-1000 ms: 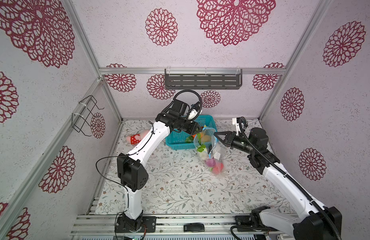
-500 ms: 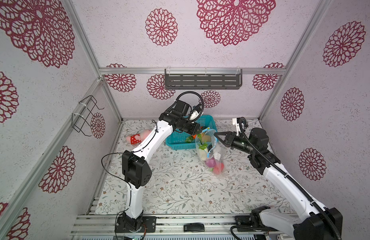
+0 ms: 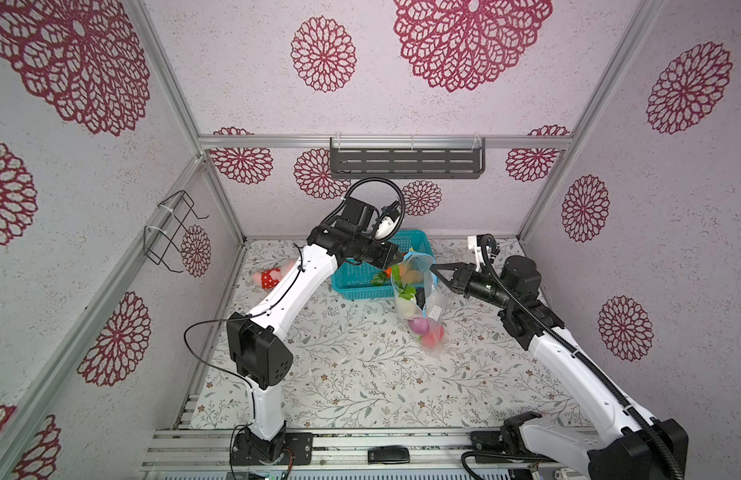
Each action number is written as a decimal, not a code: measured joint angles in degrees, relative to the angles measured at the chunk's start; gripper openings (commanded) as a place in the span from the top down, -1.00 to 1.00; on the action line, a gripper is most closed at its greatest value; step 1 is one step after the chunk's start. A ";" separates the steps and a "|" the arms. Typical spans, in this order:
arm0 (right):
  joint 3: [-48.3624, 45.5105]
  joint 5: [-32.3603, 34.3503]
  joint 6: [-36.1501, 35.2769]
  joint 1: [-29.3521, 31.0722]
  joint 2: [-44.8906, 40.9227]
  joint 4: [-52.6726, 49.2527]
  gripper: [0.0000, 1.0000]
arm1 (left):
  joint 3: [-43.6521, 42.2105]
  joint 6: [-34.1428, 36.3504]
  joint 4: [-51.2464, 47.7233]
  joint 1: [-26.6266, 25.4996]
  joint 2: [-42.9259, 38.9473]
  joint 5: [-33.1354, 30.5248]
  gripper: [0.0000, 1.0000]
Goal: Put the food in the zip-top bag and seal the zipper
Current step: 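Grasp the bag's blue zipper edge near the yellow slider with the left gripper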
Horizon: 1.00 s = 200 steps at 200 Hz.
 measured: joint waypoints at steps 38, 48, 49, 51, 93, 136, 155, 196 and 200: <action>0.00 0.39 -0.59 -0.11 -0.52 -1.97 1.00 | -4.09 -2.82 2.56 -1.01 -2.19 -2.21 1.00; 0.02 0.61 -0.96 -0.13 -0.66 -2.82 1.00 | -4.66 -3.69 3.04 -1.38 -2.38 -2.95 1.00; 0.02 0.66 -1.09 -0.13 -0.68 -3.02 1.00 | -4.74 -3.78 3.17 -1.44 -2.38 -3.08 1.00; 0.04 0.74 -1.18 -0.13 -0.70 -3.15 1.00 | -4.83 -3.98 3.28 -1.53 -2.43 -3.17 1.00; 2.38 2.08 -3.15 -0.20 -1.22 -7.39 1.00 | -6.16 -6.93 5.22 -4.07 -4.00 -5.64 0.98; 3.48 2.51 -4.33 -0.24 -1.46 -9.29 1.00 | -5.97 -7.10 4.70 -5.99 -5.60 -5.99 0.11; 3.72 2.58 -4.98 -0.24 -1.46 -10.19 1.00 | -5.92 -6.86 4.20 -6.75 -6.12 -6.32 -0.01; 6.01 2.97 -6.69 -0.74 -1.36 -12.74 1.00 | -7.80 -6.78 3.85 -6.99 -10.69 -8.59 -0.08; 6.19 2.97 -6.86 -0.81 -1.36 -12.87 1.00 | -8.28 -6.95 3.87 -6.99 -11.52 -8.92 -0.08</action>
